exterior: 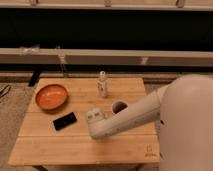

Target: Wipe the white sponge on the table

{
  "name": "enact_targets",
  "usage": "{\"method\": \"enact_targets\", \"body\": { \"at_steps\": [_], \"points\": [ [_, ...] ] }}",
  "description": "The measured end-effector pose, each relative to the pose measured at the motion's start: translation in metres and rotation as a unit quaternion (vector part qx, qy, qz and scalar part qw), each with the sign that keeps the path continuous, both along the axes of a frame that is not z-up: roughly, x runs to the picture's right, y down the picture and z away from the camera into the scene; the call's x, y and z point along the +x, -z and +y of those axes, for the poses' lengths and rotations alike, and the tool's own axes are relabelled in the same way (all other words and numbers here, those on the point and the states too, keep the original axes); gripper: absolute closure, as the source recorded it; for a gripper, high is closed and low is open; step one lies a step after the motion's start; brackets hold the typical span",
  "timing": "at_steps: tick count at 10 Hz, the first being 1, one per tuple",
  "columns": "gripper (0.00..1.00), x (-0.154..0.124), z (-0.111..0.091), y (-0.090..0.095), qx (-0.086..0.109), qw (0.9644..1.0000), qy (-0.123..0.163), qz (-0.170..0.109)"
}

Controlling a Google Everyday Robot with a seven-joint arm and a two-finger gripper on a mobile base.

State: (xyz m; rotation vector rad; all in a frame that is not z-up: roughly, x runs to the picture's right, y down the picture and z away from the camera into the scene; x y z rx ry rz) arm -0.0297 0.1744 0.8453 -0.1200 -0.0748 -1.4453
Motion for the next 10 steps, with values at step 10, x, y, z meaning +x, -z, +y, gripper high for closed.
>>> {"method": "enact_targets", "body": {
  "at_steps": [10],
  "points": [
    [0.20,-0.054,-0.004,0.021,-0.003,0.9979,-0.005,-0.065]
  ]
}}
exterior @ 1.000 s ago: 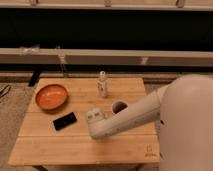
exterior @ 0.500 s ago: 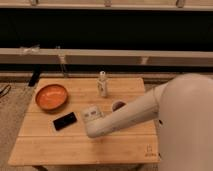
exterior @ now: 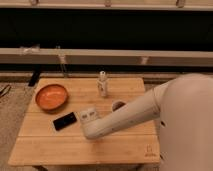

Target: Wipe the white sponge on the table

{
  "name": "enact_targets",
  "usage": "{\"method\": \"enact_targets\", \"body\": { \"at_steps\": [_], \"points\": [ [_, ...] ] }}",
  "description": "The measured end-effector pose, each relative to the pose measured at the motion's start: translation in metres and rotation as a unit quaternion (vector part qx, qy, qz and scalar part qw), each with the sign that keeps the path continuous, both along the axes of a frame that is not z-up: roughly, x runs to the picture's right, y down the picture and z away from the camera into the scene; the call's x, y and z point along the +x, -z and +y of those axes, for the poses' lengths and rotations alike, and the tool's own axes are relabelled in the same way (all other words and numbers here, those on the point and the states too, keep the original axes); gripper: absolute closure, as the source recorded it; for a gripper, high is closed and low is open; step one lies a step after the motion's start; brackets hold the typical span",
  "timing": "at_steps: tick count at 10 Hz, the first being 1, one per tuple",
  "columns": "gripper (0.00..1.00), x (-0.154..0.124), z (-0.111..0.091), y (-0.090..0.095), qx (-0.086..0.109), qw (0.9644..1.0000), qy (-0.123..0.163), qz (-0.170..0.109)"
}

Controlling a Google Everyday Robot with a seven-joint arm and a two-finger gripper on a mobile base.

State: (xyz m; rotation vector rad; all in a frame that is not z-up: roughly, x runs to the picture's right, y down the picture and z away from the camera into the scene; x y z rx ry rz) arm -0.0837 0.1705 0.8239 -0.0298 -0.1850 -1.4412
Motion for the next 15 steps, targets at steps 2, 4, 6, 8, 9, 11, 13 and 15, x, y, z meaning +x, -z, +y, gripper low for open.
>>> {"method": "enact_targets", "body": {
  "at_steps": [2,4,6,8,9,11,13,15],
  "points": [
    [0.20,-0.004,-0.006,0.012,-0.014,0.9997,0.002,-0.022],
    [0.20,0.000,-0.019,0.023,-0.041,0.9988,0.000,-0.025],
    [0.20,0.005,-0.028,0.027,-0.061,0.9979,-0.002,-0.023],
    [0.20,0.004,-0.028,0.027,-0.062,0.9978,-0.002,-0.023],
    [0.20,0.004,-0.029,0.027,-0.065,0.9976,-0.002,-0.022],
    [0.20,0.007,-0.029,0.027,-0.068,0.9975,-0.002,-0.020],
    [0.20,0.006,-0.029,0.027,-0.067,0.9975,-0.001,-0.021],
    [0.20,0.006,-0.029,0.027,-0.068,0.9975,-0.001,-0.021]
  ]
}}
